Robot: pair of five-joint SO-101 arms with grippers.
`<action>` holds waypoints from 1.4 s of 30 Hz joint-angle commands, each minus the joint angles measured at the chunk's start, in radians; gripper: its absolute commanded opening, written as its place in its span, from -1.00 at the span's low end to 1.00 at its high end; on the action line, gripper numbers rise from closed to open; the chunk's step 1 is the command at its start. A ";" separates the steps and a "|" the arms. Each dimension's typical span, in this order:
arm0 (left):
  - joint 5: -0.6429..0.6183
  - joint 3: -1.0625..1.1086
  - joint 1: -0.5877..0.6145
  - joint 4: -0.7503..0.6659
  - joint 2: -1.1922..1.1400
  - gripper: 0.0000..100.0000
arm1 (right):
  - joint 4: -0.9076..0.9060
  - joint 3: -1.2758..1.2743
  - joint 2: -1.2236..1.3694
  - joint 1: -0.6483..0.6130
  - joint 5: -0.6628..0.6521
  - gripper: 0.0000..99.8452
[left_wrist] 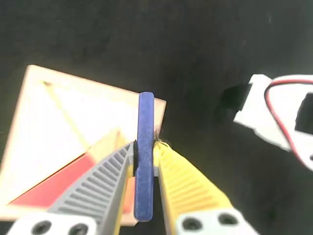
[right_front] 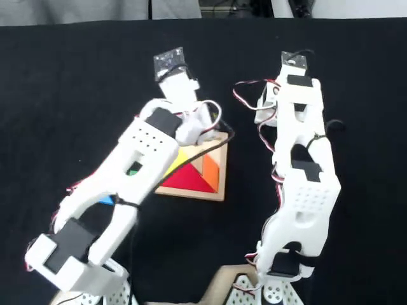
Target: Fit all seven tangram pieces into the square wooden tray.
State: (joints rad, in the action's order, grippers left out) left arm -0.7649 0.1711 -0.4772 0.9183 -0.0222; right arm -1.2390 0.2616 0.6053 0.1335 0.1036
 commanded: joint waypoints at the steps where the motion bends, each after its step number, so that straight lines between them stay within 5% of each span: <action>1: -0.069 -0.007 -0.018 -0.072 -0.032 -0.94 | 0.029 0.051 -0.010 0.012 -0.002 -0.98; 13: -0.157 -0.005 -0.012 -0.178 -0.226 -0.94 | 0.040 0.050 -0.008 0.011 -0.002 -0.98; 37: -0.167 0.071 -0.010 -0.295 -0.232 -0.94 | 0.041 0.045 -0.008 0.006 -0.008 -0.98; 42: -0.181 0.082 -0.013 -0.287 -0.232 -0.76 | 0.041 0.044 -0.007 0.006 -0.008 -0.98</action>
State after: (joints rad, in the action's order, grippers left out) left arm -0.9244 0.2493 -0.4818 0.6421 -0.2631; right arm -1.2144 0.2616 0.6053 0.1335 0.1036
